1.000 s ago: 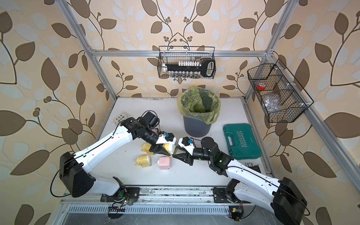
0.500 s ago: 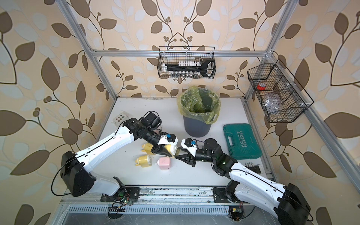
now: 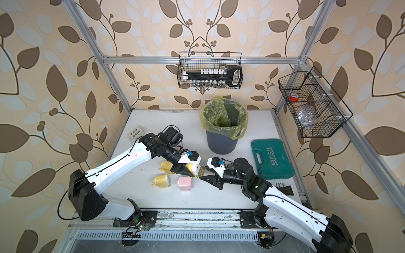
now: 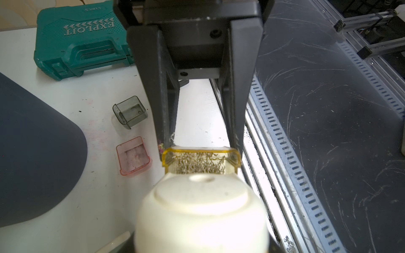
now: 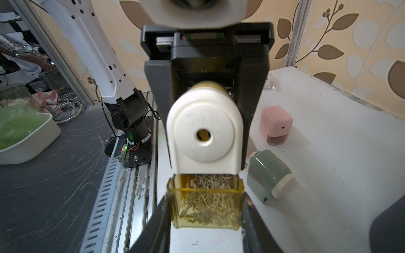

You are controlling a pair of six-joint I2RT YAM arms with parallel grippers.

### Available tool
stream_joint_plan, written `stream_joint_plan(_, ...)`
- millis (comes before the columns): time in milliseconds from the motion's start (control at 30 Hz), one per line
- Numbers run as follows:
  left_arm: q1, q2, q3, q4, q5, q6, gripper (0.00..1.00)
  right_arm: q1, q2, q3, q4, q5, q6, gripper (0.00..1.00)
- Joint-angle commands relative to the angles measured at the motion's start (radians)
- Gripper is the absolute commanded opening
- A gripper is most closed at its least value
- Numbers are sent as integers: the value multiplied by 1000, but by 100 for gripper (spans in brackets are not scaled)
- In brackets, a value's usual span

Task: Take out the pencil sharpener tray and clean the shavings
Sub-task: Open the container of the pencil sharpener, then pour the shavings into the trash bin.

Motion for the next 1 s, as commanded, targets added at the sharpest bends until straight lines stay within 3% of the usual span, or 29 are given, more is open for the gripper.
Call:
stream_joint_plan(0, 13, -2, 3, -93, -70, 7, 0, -9, -78, -13, -13, 38, 41, 0)
stream_joint_plan(600, 68, -8, 40, -106, -43, 20, 0, 77, -207, 19, -184, 160, 22, 0)
stream_joint_plan(800, 96, -21, 24, -96, -49, 18, 0, 78, -255, 45, -185, 297, 7, 0)
stream_joint_plan(967, 118, -45, -2, -69, -73, 4, 0, 78, -188, 128, -129, 398, -42, 0)
